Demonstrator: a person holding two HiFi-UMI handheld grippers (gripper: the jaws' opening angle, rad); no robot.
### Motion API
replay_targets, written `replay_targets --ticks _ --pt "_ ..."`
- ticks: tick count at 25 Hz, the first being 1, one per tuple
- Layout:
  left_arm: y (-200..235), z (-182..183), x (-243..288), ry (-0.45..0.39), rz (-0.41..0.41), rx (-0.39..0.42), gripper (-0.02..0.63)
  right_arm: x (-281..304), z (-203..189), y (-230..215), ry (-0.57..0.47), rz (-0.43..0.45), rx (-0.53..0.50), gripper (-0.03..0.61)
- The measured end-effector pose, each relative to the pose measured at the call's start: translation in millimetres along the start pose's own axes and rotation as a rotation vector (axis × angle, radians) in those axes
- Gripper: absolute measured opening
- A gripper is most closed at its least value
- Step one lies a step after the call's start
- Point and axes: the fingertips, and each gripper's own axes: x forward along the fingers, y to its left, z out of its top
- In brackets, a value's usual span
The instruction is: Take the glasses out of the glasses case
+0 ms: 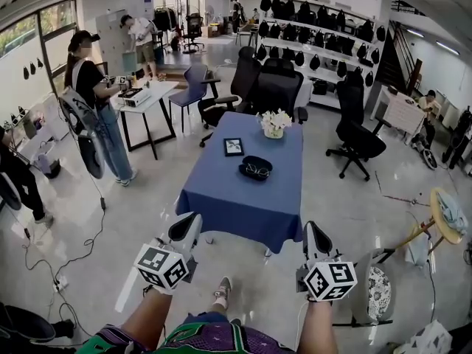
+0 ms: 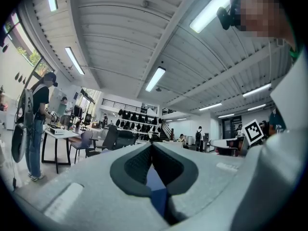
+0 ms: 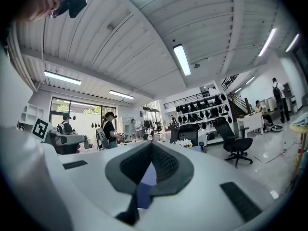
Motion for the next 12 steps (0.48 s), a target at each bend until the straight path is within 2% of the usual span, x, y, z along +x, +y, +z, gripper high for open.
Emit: replay_targets --ticks 6,12 --pt "5 -5 30 0.001 -0.009 -0.009 0.017 19 -4 -16 0.012 -0.008 0.004 0.0" --pt "17 -6 68 -0.004 -0.028 -0.031 0.017 42 4 -40 0.016 -0.053 -0.01 0.002"
